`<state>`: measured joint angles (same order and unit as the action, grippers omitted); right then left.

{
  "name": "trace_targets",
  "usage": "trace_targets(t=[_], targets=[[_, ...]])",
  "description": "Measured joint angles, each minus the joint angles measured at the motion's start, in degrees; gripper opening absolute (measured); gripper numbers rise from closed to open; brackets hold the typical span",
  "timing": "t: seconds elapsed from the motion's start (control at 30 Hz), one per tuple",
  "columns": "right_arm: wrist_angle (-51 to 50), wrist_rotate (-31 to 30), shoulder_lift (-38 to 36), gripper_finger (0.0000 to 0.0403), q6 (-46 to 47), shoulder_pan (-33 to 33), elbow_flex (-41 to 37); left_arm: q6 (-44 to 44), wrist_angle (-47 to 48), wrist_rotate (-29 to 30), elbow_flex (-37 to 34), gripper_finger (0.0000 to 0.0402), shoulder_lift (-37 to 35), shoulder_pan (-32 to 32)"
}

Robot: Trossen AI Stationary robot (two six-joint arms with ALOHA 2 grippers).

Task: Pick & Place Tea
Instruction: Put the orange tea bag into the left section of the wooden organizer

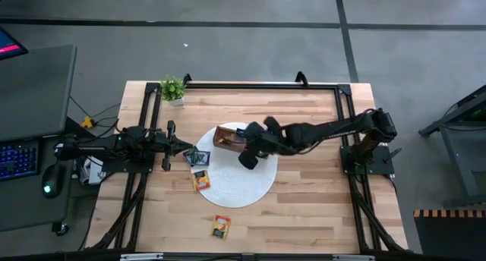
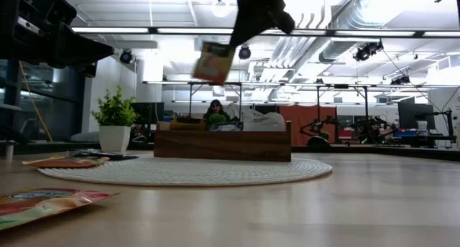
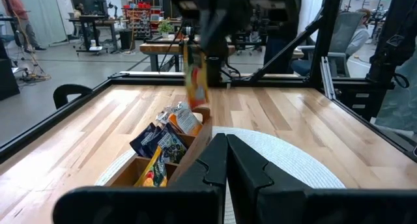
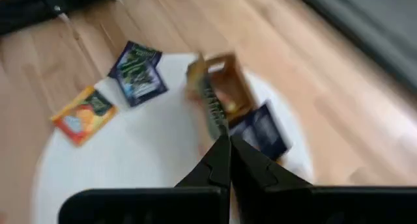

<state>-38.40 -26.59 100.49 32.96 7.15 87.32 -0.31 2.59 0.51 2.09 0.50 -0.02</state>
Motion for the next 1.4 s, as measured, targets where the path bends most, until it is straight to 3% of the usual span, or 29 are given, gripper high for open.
trace_targets(t=[0.2,0.4,0.6,1.1,1.4], targets=[[-0.85,0.43,5.59,0.0000,-19.47,-3.31,8.19,-0.01,0.02,0.02,0.00,0.0001,0.00,0.00],[-1.61,3.07,12.24,0.0000,-27.77,-6.61,15.79,0.00,0.01,0.03,-0.02,0.0001,0.00,-0.01],[-1.50,4.85,16.07,0.0000,-28.06,-9.15,18.39,-0.01,0.01,0.04,0.00,0.0001,0.00,0.00],[2.49,7.70,17.07,0.0000,-24.06,-11.29,11.42,0.00,0.01,0.02,-0.02,0.0001,-0.01,0.00],[3.66,7.94,17.07,0.0000,-22.46,-12.00,11.13,-0.01,0.01,0.00,-0.01,0.0001,-0.01,0.00]])
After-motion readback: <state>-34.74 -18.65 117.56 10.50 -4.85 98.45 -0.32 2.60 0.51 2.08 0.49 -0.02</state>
